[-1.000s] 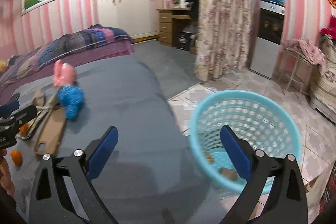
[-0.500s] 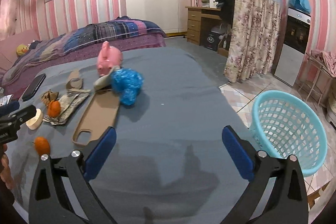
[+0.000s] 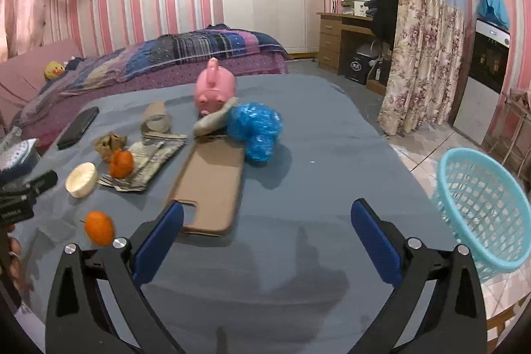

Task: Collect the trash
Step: 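Move both grippers back toward the table, then grasp the whole orange with the right gripper, then grasp the white round cup with the left gripper while the right holds the orange, then carry the white cup and orange over the blue basket with both grippers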

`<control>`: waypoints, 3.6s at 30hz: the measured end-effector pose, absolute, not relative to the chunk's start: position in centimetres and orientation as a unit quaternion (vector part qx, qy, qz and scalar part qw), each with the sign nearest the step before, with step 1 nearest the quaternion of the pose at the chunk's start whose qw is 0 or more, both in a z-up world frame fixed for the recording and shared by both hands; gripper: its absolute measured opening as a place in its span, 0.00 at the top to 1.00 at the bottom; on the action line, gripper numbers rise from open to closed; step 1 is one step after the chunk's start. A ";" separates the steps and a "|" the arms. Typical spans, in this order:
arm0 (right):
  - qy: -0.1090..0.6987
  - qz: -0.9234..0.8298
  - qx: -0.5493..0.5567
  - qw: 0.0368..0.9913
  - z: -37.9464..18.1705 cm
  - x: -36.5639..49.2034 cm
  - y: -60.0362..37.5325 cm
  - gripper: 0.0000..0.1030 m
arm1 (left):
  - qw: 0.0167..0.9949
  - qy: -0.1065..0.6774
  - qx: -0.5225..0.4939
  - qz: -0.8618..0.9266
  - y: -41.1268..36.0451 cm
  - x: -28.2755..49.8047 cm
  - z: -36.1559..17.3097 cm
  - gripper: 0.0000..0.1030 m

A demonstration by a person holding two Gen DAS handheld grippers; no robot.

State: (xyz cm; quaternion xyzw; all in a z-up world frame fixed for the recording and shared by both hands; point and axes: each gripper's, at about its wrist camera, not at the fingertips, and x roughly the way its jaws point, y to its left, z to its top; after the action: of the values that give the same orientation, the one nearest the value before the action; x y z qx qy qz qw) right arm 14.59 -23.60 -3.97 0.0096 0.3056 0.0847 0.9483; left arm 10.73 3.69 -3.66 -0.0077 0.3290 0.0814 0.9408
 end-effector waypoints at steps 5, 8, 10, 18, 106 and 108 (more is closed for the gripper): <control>0.308 0.084 0.006 0.948 -4.4 14.8 -22.1 0.04 | 0.935 0.340 -0.018 0.094 5.8 10.1 -4.8 0.05; 0.309 0.100 -0.028 0.945 -4.8 14.8 -20.5 0.04 | 0.934 0.345 -0.020 0.093 6.4 10.0 -5.4 0.05; 0.302 0.112 -0.037 0.946 -4.8 14.7 -19.8 0.04 | 0.931 0.352 -0.017 0.092 6.6 10.1 -5.8 0.05; 0.337 0.125 -0.031 0.933 -6.2 14.3 -17.2 0.04 | 0.930 0.358 -0.020 0.084 7.8 9.4 -6.1 0.05; 0.279 0.073 0.041 0.957 -1.1 16.7 -36.7 0.71 | 0.954 0.297 0.001 -0.046 -13.8 19.9 1.0 0.41; 0.280 0.056 0.035 0.958 -1.1 16.6 -38.1 0.71 | 0.954 0.295 0.007 -0.057 -15.5 20.0 1.0 0.41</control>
State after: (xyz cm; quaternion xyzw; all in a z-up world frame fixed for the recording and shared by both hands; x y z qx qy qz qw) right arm 16.62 -38.13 -1.09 0.0346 0.2797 0.0560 0.9578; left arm 20.04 -15.51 1.04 0.0069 0.2949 -0.0572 0.9538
